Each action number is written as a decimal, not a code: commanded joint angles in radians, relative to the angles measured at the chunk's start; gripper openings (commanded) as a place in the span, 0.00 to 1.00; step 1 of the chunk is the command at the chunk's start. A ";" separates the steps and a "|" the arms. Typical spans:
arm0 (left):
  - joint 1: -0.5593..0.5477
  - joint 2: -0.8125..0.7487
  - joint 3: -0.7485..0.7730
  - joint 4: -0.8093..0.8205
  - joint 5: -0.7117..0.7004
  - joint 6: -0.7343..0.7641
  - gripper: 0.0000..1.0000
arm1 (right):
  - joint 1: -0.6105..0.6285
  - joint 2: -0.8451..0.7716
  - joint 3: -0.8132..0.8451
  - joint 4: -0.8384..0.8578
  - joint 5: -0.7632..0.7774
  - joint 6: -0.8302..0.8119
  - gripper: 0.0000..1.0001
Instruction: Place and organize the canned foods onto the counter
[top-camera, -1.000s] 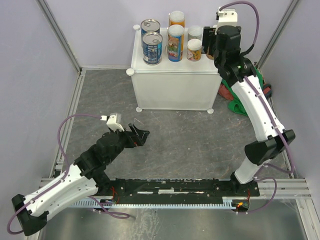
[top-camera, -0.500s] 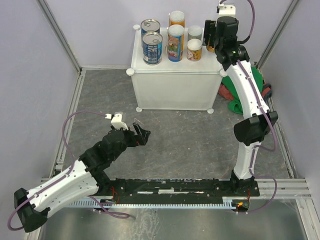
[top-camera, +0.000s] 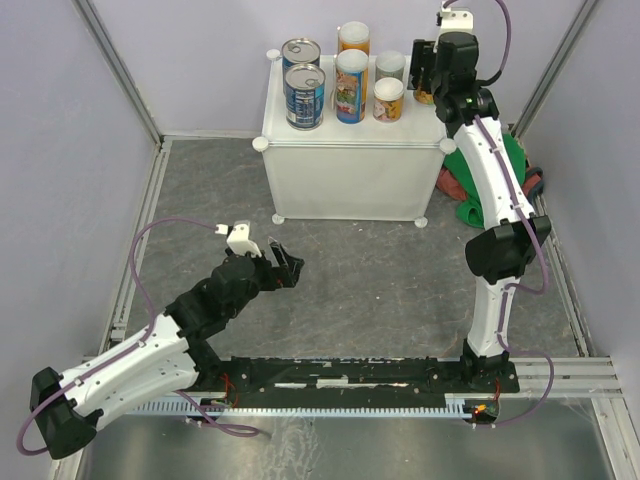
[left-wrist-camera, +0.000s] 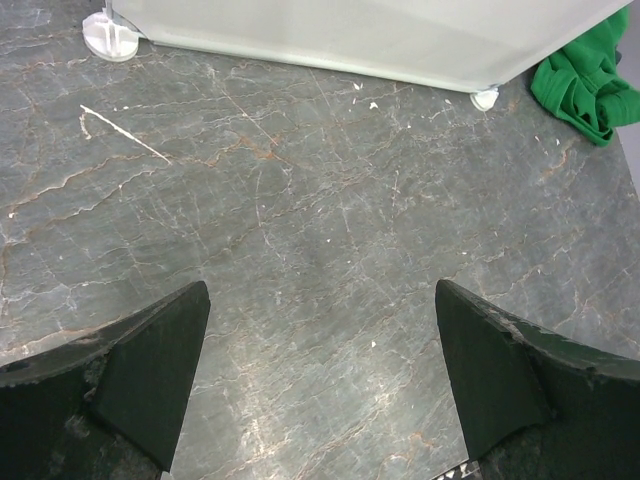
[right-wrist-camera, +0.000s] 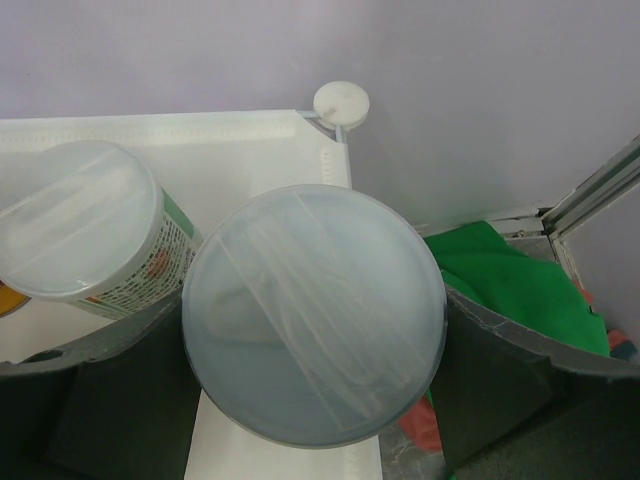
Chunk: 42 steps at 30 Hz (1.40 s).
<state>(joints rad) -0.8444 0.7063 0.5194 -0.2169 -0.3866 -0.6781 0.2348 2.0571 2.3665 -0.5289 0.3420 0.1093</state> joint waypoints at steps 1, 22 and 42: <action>-0.004 0.002 0.053 0.055 -0.019 0.029 1.00 | -0.004 -0.020 0.054 0.121 -0.022 0.014 0.28; -0.004 -0.010 0.064 0.046 -0.008 0.022 1.00 | 0.002 -0.040 0.025 0.116 -0.083 0.044 0.66; -0.003 -0.010 0.070 0.043 -0.005 0.023 1.00 | 0.006 -0.047 0.025 0.114 -0.091 0.051 0.99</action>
<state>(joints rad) -0.8444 0.7067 0.5453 -0.2073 -0.3866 -0.6781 0.2398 2.0583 2.3653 -0.4675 0.2581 0.1532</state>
